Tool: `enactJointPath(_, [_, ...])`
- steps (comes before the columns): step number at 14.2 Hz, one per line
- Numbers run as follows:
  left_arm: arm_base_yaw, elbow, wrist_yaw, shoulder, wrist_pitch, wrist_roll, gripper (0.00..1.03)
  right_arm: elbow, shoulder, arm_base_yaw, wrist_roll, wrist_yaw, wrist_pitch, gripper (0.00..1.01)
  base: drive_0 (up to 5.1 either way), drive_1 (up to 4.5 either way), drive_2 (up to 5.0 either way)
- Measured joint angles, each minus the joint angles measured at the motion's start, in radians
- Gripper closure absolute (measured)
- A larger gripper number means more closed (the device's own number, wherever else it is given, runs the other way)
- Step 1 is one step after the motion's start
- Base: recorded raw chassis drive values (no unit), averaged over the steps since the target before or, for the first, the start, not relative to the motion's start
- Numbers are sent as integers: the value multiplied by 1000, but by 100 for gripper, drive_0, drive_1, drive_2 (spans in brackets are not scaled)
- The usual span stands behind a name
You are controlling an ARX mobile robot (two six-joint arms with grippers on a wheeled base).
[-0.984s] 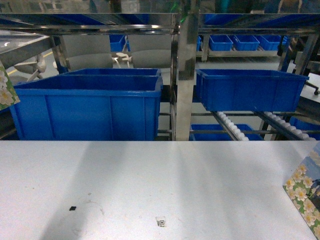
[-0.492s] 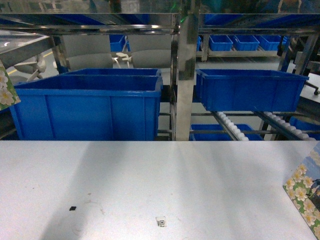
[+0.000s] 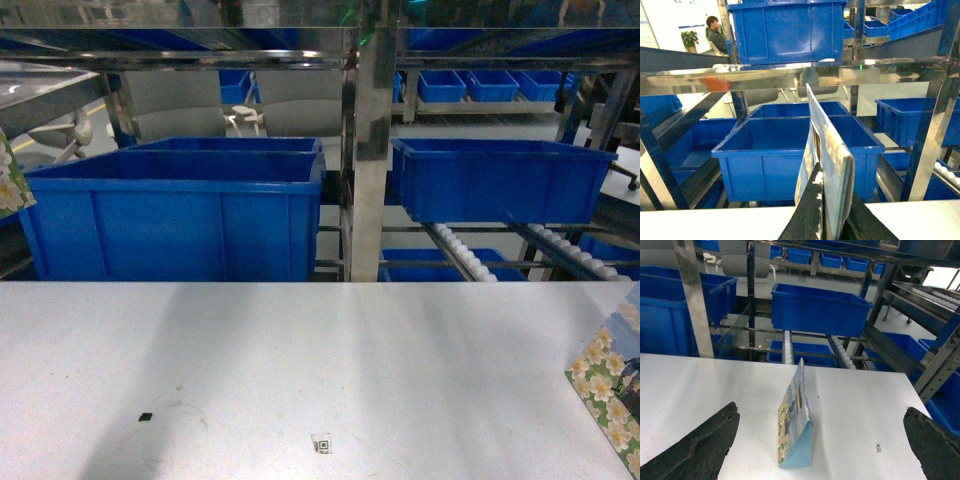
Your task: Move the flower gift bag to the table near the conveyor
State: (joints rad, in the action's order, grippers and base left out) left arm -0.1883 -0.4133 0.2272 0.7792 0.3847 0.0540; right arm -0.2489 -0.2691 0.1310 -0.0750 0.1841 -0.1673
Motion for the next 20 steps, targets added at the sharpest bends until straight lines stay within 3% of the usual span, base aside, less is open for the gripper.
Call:
enactJointPath(4, [-3,0,2,5,8,0,101,0,0,0,0,0,3,3,0,0,0])
enactJointPath(7, [-114,-17,95,182,114,6,101,0,0,0,0,0,3,3,0,0,0])
enactJointPath(11, [-196,-120,166,402,248,35,101,0,0,0,0,0,3,3,0,0,0])
enactJointPath(15, [-220,-137,270,653,365,52,101,0,0,0,0,0,3,3,0,0,0])
enactJointPath(20, [-226,-144,296,771,430,53,101,0,0,0,0,0,3,3,0,0,0])
